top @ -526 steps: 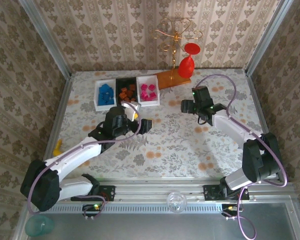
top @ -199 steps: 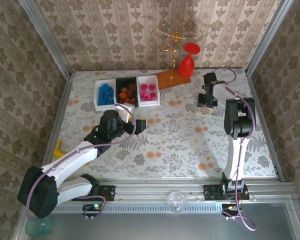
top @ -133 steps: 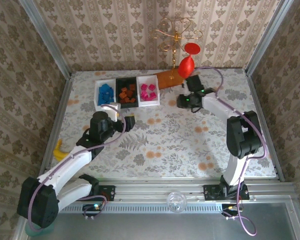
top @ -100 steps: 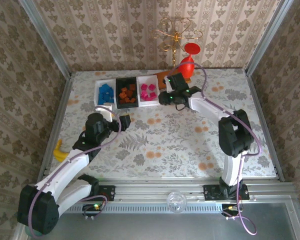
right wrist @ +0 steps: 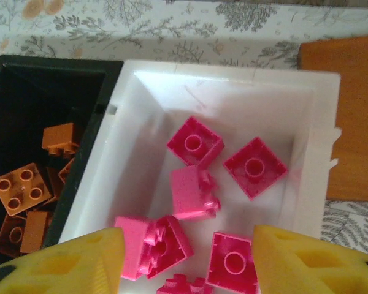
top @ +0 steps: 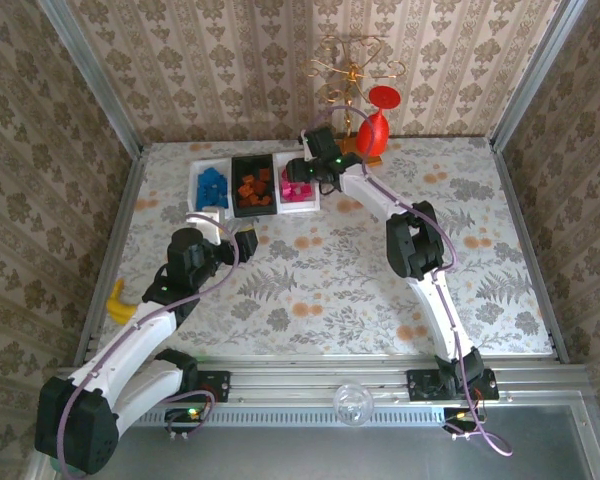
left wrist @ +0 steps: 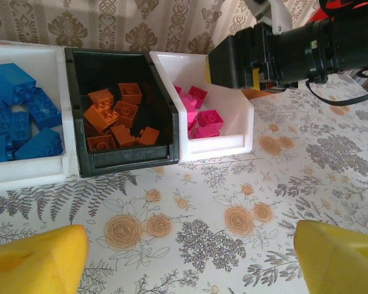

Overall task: Sort the legos into containers by color
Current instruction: Place the lego in the container, then reset both arms

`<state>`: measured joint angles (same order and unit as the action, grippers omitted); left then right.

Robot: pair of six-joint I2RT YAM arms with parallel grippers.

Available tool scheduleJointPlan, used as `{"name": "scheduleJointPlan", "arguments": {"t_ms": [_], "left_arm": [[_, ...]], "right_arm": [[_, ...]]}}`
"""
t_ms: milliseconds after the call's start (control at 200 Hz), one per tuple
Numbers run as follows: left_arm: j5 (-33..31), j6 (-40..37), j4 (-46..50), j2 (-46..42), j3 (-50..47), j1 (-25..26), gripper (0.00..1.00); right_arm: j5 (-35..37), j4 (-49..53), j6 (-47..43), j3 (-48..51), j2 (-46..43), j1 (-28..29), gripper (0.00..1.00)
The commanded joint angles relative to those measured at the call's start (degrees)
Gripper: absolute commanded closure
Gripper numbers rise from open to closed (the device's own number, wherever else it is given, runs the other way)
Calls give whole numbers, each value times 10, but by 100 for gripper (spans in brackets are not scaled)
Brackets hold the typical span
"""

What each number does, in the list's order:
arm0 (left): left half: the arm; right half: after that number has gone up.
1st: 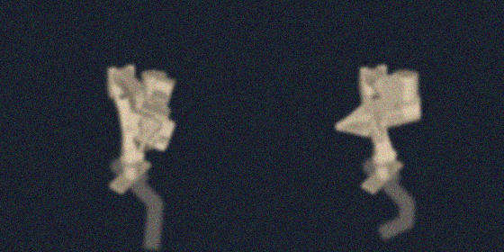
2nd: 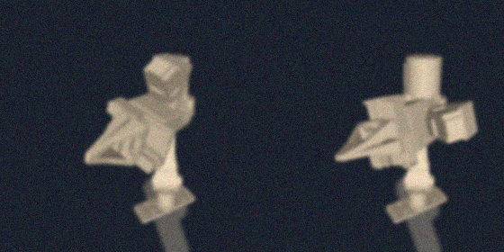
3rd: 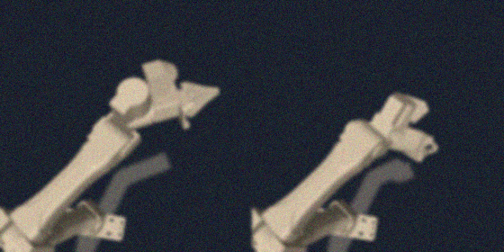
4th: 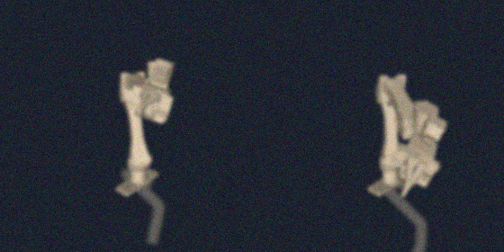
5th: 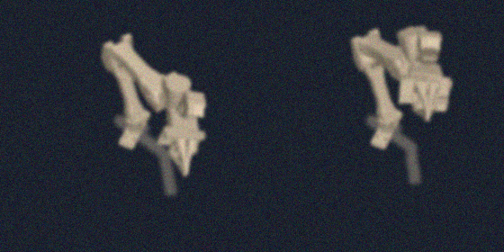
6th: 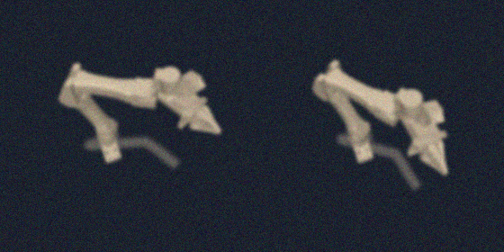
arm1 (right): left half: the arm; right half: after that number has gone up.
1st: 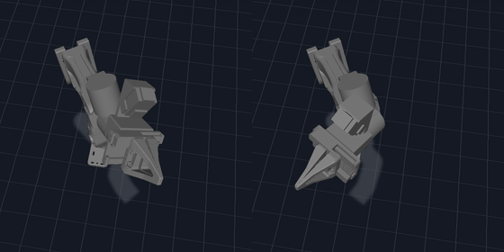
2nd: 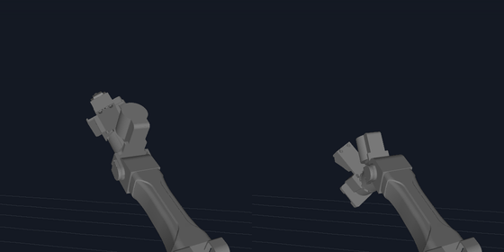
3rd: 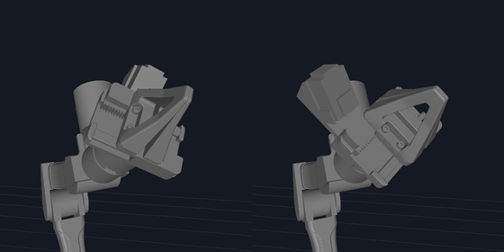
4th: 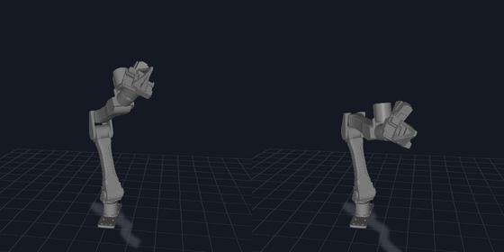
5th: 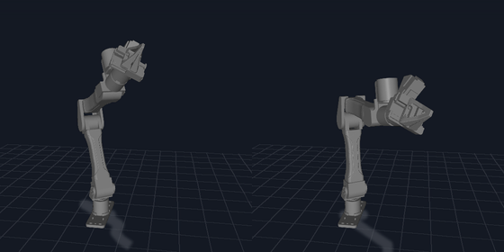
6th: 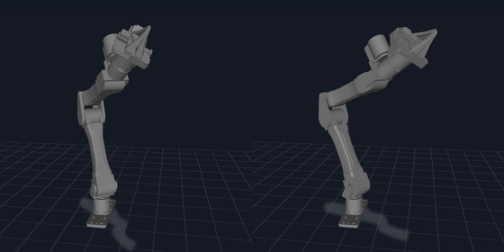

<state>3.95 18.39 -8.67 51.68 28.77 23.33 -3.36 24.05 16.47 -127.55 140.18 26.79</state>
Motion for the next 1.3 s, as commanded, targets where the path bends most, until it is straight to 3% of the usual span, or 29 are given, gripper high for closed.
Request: {"name": "scheduleJointPlan", "arguments": {"t_ms": [0, 205, 450, 670, 825, 1030, 1295], "left_arm": [[-8, 0, 6, -8, -4, -6, 12], [-29, -10, 12, -27, -12, -14, 11], [-109, -38, 8, -80, -41, -28, 8], [-210, -81, -14, -106, -72, -44, 0], [-240, -89, -21, -98, -68, -82, 0], [-271, -140, -70, -76, -92, -147, 0], [-217, -180, -152, -12, -121, -230, 0]], "right_arm": [[17, 29, -10, 4, -56, -2, 38], [41, -78, -27, 276, -256, 0, 31], [237, -136, -94, 557, -490, -4, 17], [364, -208, -114, 742, -625, -38, 0], [389, -285, -94, 837, -657, -88, 0], [406, -374, -109, 891, -627, -130, 0], [346, -501, -165, 950, -609, -150, 0]]}}
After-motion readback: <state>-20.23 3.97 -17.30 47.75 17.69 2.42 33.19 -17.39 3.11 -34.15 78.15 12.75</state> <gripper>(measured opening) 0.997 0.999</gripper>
